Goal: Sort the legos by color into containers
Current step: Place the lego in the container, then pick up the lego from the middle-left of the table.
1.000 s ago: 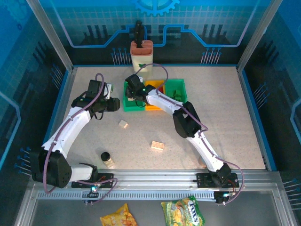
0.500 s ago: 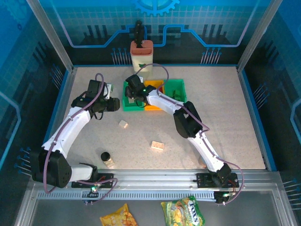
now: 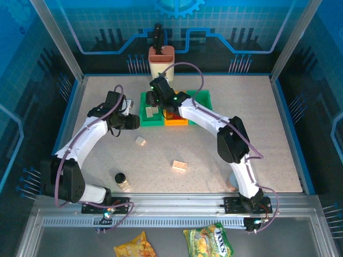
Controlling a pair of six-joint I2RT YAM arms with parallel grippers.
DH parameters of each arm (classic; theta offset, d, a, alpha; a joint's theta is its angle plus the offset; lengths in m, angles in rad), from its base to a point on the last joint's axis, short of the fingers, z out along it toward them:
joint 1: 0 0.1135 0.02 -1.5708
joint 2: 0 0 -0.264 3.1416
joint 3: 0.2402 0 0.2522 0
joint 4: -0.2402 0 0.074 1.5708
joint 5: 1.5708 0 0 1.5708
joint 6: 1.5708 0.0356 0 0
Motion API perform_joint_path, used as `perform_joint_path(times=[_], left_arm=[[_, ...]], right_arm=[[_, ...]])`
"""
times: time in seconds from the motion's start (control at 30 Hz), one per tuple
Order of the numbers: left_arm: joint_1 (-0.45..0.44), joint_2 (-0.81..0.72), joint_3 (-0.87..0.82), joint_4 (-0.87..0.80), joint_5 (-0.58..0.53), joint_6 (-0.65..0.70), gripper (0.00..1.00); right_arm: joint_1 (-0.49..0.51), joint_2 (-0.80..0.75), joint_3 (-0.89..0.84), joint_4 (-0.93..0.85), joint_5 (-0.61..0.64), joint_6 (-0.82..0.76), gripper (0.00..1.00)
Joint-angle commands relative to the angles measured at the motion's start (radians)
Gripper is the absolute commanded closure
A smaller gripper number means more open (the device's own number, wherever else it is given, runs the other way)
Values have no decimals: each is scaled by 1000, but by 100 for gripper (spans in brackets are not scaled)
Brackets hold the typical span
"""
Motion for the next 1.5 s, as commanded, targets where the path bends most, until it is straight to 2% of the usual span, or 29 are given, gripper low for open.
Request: perform_joint_path(times=[0.0,0.2,0.37,0.57,0.63,0.77,0.93,1.23,1.47], left_arm=[[8,44,40,-56,44,20,52],[-1,124,89,-154,22,-22,48],[-23,185,125,-236,-12,-112,45],[-105,146,5,-34,-15,-178,38],[-125,142,-34,31,-49,-183,35],[-133,176,-67,86,-118,-202,32],[-133,202,-97,154,-145,-212,29],[-132,271,-99,162,-138,-208,26],[-134,289,-114,169,-79,-211,29]], right_arm=[[-9,-86,-79,-1,-9,-18,51],[-38,-213,-241,24,-28,-31,51],[-67,-321,-382,37,-31,-36,51],[-108,-434,-530,47,-33,-42,51],[-124,-466,-573,46,-34,-44,51],[-146,-520,-629,31,-31,-56,51],[-162,-568,-676,9,-22,-64,51],[-170,-594,-707,-13,-20,-65,51],[-173,-607,-714,-29,-15,-71,51]])
